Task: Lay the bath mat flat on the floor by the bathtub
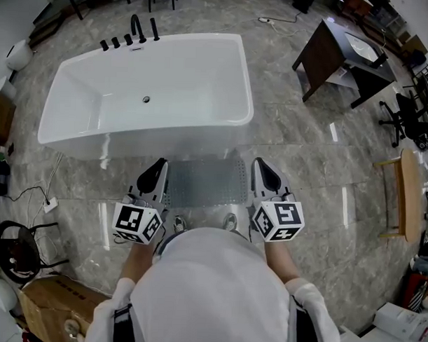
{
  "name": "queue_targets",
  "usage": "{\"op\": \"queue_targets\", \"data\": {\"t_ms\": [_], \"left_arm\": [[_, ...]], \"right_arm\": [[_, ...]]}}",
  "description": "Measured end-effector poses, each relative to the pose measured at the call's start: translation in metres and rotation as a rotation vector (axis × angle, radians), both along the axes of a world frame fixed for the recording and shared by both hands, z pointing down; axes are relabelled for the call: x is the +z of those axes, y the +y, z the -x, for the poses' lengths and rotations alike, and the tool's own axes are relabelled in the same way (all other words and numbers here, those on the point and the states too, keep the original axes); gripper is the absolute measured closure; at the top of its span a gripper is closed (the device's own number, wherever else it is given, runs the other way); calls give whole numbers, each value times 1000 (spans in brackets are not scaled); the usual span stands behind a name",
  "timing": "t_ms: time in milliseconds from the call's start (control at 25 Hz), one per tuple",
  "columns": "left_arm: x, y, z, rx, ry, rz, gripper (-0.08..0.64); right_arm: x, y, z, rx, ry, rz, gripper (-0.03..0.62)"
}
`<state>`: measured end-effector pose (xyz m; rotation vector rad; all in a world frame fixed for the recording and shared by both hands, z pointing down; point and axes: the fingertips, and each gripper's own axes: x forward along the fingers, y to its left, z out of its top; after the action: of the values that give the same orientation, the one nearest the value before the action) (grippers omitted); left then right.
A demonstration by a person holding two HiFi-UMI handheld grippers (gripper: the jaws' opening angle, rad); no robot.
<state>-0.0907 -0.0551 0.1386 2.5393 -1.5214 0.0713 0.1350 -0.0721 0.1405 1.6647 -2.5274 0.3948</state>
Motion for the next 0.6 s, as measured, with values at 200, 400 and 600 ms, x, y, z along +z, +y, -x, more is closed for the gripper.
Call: {"op": "queue_targets", "data": {"t_ms": [200,400,600], "left_arm": [[0,0,4,-3,-2,4,511],[2,-1,2,0,4,9,511],[5,-1,5,-6,13,23,511]], "right_arm": [[3,0,3,0,51,5,563],[6,0,4,-9,46,14,563],[9,1,6,-10,50,23,563]]}}
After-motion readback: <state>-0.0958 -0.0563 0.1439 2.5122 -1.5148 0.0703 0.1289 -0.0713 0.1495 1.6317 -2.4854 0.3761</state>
